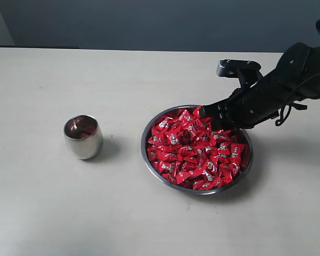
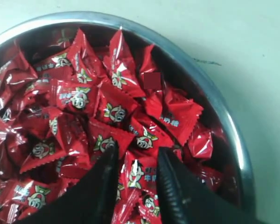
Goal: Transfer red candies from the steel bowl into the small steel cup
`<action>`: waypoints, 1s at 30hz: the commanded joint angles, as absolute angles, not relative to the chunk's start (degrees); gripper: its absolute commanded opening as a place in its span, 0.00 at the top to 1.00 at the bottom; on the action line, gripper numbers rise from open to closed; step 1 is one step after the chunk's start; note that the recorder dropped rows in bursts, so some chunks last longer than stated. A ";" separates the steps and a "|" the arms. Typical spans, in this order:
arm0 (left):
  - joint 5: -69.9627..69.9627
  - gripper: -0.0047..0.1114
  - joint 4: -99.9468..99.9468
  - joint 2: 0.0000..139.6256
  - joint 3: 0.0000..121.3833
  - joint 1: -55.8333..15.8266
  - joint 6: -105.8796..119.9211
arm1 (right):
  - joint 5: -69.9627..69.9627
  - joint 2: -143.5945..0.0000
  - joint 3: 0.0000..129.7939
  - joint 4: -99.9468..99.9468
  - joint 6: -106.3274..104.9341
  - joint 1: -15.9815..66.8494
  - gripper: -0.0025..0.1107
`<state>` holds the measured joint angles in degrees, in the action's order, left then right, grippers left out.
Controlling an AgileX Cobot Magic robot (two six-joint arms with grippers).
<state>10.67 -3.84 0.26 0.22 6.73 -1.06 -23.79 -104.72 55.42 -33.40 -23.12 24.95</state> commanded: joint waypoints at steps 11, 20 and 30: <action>10.34 0.96 -3.90 0.00 0.00 6.77 -1.13 | -25.22 -104.57 55.72 -28.53 -20.99 24.72 0.72; 10.24 0.96 -3.90 0.00 0.00 6.77 -1.13 | -26.09 -104.57 55.72 -28.27 -20.87 24.72 0.72; 10.35 0.96 -3.90 0.00 0.00 6.77 -1.13 | -29.46 -104.57 55.72 -25.77 -20.99 24.72 0.72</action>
<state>10.67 -3.84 0.26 0.22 6.73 -1.06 -28.04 -104.72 55.42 -27.17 -20.82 24.95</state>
